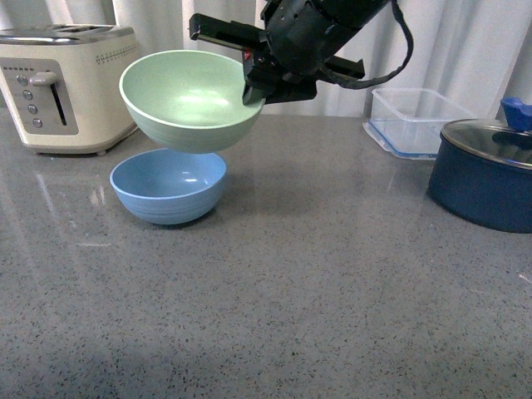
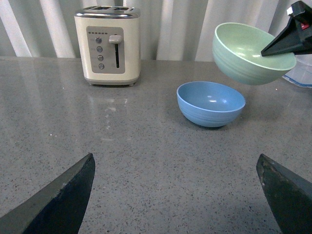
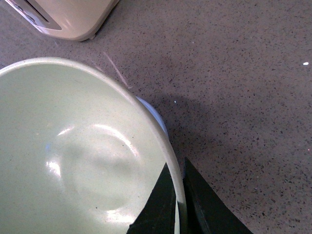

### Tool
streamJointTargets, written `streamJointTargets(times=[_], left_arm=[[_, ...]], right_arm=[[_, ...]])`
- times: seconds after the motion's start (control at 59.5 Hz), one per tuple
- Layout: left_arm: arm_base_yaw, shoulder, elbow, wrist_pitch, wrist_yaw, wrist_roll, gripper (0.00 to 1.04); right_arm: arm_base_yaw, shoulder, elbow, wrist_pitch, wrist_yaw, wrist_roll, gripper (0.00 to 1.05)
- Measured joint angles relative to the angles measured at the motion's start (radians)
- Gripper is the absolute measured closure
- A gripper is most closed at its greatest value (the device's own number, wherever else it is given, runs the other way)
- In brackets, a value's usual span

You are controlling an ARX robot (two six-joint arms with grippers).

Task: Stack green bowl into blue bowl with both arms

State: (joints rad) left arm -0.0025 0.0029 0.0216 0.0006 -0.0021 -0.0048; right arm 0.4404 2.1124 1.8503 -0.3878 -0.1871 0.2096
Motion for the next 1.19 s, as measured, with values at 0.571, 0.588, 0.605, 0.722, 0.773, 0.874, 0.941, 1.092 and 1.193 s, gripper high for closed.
streamJointTargets(times=[0.571, 0.588, 0.605, 0.722, 0.773, 0.874, 0.941, 1.092, 1.193], left_arm=[[0.000, 0.000, 0.000, 0.000, 0.000, 0.000, 0.07], [0.000, 0.000, 0.000, 0.000, 0.000, 0.000, 0.07], [0.000, 0.000, 0.000, 0.000, 0.000, 0.000, 0.07], [0.000, 0.000, 0.000, 0.000, 0.000, 0.000, 0.07], [0.000, 0.000, 0.000, 0.000, 0.000, 0.000, 0.07], [0.000, 0.000, 0.000, 0.000, 0.000, 0.000, 0.07], [0.000, 0.000, 0.000, 0.000, 0.000, 0.000, 0.07], [0.000, 0.000, 0.000, 0.000, 0.000, 0.000, 0.07], [0.000, 0.000, 0.000, 0.000, 0.000, 0.000, 0.07]], right_arm=[[0.026, 0.184, 0.209, -0.082, -0.042, -0.016, 1.04], [0.027, 0.187, 0.213, -0.082, -0.044, -0.018, 1.04], [0.027, 0.188, 0.214, -0.083, -0.045, -0.018, 1.04], [0.035, 0.205, 0.231, -0.091, -0.055, -0.025, 1.04], [0.037, 0.211, 0.235, -0.092, -0.056, -0.026, 1.04], [0.038, 0.230, 0.257, -0.102, -0.053, -0.031, 1.04], [0.038, 0.243, 0.277, -0.117, -0.051, -0.031, 1.03], [0.028, 0.257, 0.299, -0.138, -0.051, -0.030, 0.82], [0.014, 0.257, 0.299, -0.137, -0.051, -0.027, 0.65]])
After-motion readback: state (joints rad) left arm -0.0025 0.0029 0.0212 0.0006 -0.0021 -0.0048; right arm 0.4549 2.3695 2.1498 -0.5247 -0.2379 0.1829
